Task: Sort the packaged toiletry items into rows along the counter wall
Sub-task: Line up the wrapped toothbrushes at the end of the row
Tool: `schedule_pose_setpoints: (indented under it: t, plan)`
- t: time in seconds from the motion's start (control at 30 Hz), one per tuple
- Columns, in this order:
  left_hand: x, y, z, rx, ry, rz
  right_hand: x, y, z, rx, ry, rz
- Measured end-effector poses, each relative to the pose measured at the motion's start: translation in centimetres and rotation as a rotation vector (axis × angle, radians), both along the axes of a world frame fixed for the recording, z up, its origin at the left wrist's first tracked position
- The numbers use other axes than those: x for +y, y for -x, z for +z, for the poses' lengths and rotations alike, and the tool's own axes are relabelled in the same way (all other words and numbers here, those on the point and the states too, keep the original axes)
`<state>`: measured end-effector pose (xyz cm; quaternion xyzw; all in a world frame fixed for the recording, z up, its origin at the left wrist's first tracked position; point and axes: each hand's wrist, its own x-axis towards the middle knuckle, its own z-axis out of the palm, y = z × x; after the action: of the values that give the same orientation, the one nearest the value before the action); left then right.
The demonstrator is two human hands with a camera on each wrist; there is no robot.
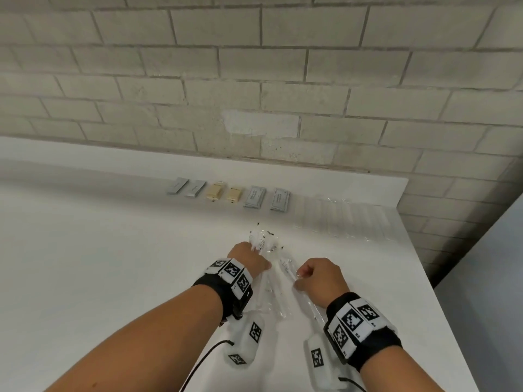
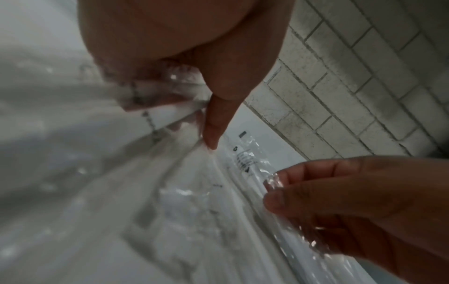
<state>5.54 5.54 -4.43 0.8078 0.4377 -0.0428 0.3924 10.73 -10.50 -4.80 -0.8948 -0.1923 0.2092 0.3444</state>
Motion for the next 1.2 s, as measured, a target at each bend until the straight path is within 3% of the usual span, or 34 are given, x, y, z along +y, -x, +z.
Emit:
schedule_pose_setpoints:
  t: [0.23,0.43,0.57,0.73,0.93,1.2]
  plan:
    - [0.6,1.6,-0.9,-0.210,0.156,-0.020,2.5,1.4,-0.1,0.029,-0.042,0.002]
    - [5.1,3.3,0.4,-0.308,0.246,-0.067,7.6,2.8,2.2,0.018,-0.062,0.057]
    - [10.2,4.6,2.0,-0.363,0.222,-0.051,13.4,3.8,4.7,-0.045,-0.079,0.106]
    - [16.8,6.8,4.5,-0.429,0.323,-0.009,21.1,5.4,7.0,-0.084,-0.088,0.142]
    - [26.1,10.1,7.1,-0.420,0.197,-0.045,31.2,7.7,8.1,-0.048,-0.113,0.156]
    - [38.1,11.8,5.1,-0.361,0.227,0.066,41.8,8.4,5.8,0.026,-0.053,0.155]
